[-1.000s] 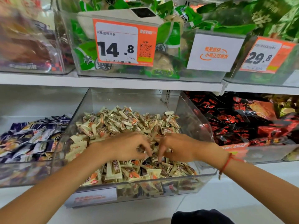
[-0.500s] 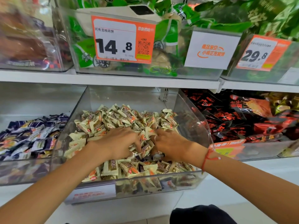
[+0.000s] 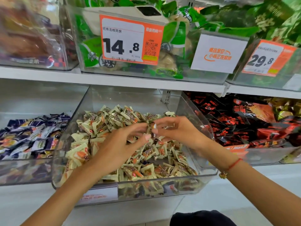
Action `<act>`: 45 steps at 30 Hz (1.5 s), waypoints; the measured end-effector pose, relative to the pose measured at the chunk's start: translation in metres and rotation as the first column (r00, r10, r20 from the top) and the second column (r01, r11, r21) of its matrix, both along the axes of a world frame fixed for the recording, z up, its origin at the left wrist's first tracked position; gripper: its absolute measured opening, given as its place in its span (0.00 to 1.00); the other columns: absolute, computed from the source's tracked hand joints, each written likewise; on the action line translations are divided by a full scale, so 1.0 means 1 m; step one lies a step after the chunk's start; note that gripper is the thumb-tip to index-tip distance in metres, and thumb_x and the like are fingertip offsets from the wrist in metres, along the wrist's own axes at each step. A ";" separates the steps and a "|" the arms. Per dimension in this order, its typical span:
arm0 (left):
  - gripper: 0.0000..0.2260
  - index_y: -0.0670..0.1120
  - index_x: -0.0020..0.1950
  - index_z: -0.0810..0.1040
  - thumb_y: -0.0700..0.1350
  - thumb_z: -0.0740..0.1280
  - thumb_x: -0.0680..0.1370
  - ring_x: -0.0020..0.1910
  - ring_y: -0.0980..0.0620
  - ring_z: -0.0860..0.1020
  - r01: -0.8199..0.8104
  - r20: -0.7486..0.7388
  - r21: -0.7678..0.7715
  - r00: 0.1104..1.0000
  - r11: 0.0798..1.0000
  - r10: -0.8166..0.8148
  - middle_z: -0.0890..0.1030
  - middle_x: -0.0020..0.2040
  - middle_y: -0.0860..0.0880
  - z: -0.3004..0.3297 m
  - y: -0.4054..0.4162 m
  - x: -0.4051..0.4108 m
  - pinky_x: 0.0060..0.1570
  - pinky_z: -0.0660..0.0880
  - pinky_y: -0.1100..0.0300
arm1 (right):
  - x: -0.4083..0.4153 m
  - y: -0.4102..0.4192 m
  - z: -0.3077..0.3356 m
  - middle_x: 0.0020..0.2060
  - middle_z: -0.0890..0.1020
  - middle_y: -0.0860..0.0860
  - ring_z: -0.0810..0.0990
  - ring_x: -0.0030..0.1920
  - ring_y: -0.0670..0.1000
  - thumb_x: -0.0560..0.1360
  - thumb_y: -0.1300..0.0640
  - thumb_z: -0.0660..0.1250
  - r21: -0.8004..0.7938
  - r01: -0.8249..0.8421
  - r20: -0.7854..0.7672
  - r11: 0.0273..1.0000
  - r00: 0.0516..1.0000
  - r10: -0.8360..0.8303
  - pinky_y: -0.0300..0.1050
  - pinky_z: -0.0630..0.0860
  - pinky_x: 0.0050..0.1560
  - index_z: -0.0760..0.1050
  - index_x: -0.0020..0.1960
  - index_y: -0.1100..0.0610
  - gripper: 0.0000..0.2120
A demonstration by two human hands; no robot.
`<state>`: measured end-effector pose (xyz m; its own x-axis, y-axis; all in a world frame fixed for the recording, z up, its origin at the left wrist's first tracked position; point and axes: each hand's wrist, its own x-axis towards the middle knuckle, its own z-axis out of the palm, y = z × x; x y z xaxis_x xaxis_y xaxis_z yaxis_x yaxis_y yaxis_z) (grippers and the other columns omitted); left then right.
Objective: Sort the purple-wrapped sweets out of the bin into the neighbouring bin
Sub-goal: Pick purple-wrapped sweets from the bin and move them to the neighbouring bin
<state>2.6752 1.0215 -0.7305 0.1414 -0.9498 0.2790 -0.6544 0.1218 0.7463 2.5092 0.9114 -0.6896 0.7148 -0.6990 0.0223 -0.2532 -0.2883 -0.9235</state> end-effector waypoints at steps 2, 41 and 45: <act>0.26 0.64 0.66 0.69 0.65 0.64 0.68 0.54 0.71 0.75 -0.038 -0.024 -0.033 0.999 0.999 0.037 0.78 0.55 0.67 -0.003 0.002 0.000 0.60 0.74 0.59 | 0.010 0.009 -0.005 0.42 0.85 0.51 0.84 0.43 0.46 0.70 0.59 0.74 0.183 0.044 0.061 0.982 0.997 -0.056 0.36 0.78 0.42 0.81 0.52 0.56 0.11; 0.06 0.68 0.51 0.69 0.59 0.59 0.74 0.57 0.60 0.77 -0.199 -0.152 -0.024 0.969 0.980 0.193 0.77 0.54 0.63 -0.004 0.008 0.001 0.57 0.76 0.50 | 0.000 -0.051 0.006 0.58 0.80 0.49 0.82 0.50 0.49 0.76 0.58 0.68 -0.596 0.052 -0.183 0.801 0.963 -0.199 0.44 0.78 0.54 0.74 0.64 0.53 0.17; 0.15 0.59 0.60 0.71 0.60 0.59 0.75 0.59 0.57 0.77 -0.192 -0.153 -0.009 0.970 0.981 0.189 0.77 0.62 0.56 -0.006 0.009 0.002 0.57 0.76 0.49 | 0.009 -0.054 0.012 0.71 0.69 0.52 0.71 0.68 0.56 0.77 0.60 0.66 -0.635 -0.110 -0.423 0.765 0.878 -0.225 0.48 0.68 0.66 0.63 0.74 0.51 0.27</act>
<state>2.6769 1.0303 -0.7363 0.3613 -0.8947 0.2628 -0.5478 0.0245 0.8363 2.5180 0.8570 -0.6778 0.7148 -0.6817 0.1561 -0.6207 -0.7213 -0.3073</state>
